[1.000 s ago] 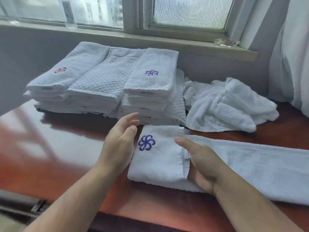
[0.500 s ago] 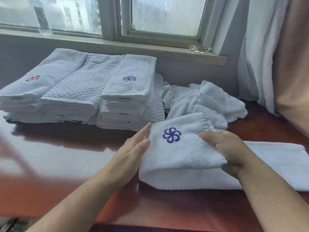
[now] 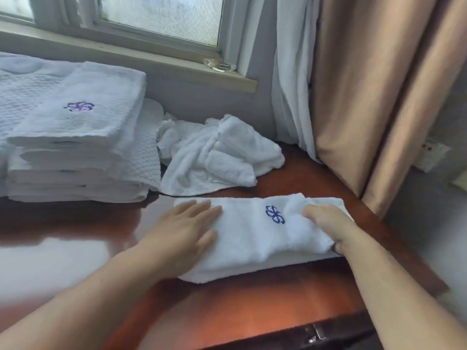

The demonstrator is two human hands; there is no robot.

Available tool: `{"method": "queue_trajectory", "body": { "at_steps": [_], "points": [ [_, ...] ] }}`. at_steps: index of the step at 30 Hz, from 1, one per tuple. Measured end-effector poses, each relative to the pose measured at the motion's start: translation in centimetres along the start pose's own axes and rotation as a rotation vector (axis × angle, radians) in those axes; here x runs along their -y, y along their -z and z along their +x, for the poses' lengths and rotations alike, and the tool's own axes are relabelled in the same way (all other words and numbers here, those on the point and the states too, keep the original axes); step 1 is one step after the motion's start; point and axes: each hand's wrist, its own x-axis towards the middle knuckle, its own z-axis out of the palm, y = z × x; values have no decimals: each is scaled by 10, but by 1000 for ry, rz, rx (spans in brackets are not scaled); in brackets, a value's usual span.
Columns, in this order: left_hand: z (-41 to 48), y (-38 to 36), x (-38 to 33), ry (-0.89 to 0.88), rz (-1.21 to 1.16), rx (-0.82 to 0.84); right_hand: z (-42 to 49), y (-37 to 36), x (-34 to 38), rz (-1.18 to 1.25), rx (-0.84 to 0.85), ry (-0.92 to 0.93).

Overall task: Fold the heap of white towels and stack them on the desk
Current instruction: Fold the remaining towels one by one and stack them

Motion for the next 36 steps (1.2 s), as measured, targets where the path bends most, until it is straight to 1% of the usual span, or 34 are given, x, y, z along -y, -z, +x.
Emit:
{"method": "queue_trajectory", "body": {
  "at_steps": [1,2,4,6,8,11,13,16,18,20,22,23,25,27,28,29,31,33,36],
  "points": [
    [-3,0,6,13,16,3,-1,-3,1,-3,20,-8],
    [-6,1,12,19,21,-8,-3,-6,3,-2,75,-11],
    [-16,9,28,20,14,-29,-12,-16,9,9,229,-12],
    [-29,23,47,47,-43,-42,-23,-35,13,40,376,26],
    [-40,38,65,94,-121,-69,-37,-58,16,72,461,90],
    [-53,51,81,144,-156,-108,-52,-85,25,62,448,149],
    [-57,57,81,137,-183,-137,-56,-86,34,84,465,162],
    [-58,64,71,77,-243,-179,-59,-67,48,290,534,180],
    [-53,67,64,33,-276,-211,-54,-49,50,458,567,143],
    [-45,67,54,-5,-267,-224,-45,-30,47,544,586,109],
    [-33,64,44,-29,-219,-213,-36,-10,40,549,564,76],
    [-27,61,39,-31,-194,-198,-32,0,37,519,522,64],
    [-18,53,28,-22,-141,-141,-25,15,29,394,349,38],
    [-10,38,20,-21,22,-69,-18,21,18,181,146,23],
    [-7,30,18,-17,119,-37,-14,21,12,57,85,28],
    [-6,23,16,-5,183,-10,-11,20,7,-60,52,41],
    [-5,16,14,32,211,15,-7,16,-3,-217,22,66],
    [-6,16,15,36,220,14,-5,15,-10,-235,8,78],
    [-9,18,15,37,264,31,-2,13,-11,-306,-16,177]
  ]
}}
